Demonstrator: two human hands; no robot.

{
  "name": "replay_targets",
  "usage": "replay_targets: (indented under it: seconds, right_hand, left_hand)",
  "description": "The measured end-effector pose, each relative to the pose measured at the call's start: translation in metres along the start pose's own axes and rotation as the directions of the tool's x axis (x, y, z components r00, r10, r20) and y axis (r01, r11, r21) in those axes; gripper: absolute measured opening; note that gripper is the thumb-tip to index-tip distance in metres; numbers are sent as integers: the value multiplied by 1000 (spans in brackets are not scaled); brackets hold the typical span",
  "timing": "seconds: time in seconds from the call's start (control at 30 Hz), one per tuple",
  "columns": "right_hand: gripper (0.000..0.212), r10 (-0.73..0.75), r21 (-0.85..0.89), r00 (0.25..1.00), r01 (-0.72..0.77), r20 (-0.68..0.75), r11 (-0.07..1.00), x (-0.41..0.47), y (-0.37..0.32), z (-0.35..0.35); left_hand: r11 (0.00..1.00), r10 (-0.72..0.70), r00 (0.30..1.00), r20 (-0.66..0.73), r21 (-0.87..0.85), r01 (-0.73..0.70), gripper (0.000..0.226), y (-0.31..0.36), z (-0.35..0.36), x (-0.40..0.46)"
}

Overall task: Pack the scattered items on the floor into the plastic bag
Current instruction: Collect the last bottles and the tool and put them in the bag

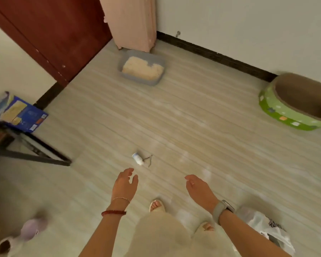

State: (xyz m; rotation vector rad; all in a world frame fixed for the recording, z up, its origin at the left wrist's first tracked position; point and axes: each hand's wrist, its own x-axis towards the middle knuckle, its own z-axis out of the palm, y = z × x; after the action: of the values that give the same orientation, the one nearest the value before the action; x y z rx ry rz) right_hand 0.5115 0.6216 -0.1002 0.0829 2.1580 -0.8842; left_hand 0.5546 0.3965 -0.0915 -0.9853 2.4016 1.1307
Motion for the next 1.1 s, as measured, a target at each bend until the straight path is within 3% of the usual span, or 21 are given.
replay_targets:
  seconds: [0.13,0.3,0.57,0.8,1.0,1.1]
  right_hand:
    - [35,-26,-127,988,46,151,991,42,-66,23]
    - [35,-64,-289,973,127,221,949,118,-119,26]
    - [32,-34,-604,915,292,402,742,306,-140,53]
    - [32,22,-667,895,315,446,675,458,-99,125]
    - [34,35,-732,856,419,516,536,591,-8,224]
    - [33,1,-748,862,440,508,497,630,42,268]
  left_hand:
    - [981,-160,985,-63,-119,151,31,-33,-43,31]
    - [923,-324,944,-57,-237,303,32,-48,-51,74]
    - [749,-580,814,30,-373,547,35,-74,4,207]
    - [613,-657,735,169,-448,651,37,-136,88,329]
    - [671,-626,749,217,-340,659,52,-241,205,454]
    - [728,-631,751,194,-185,660,67,-283,258,502]
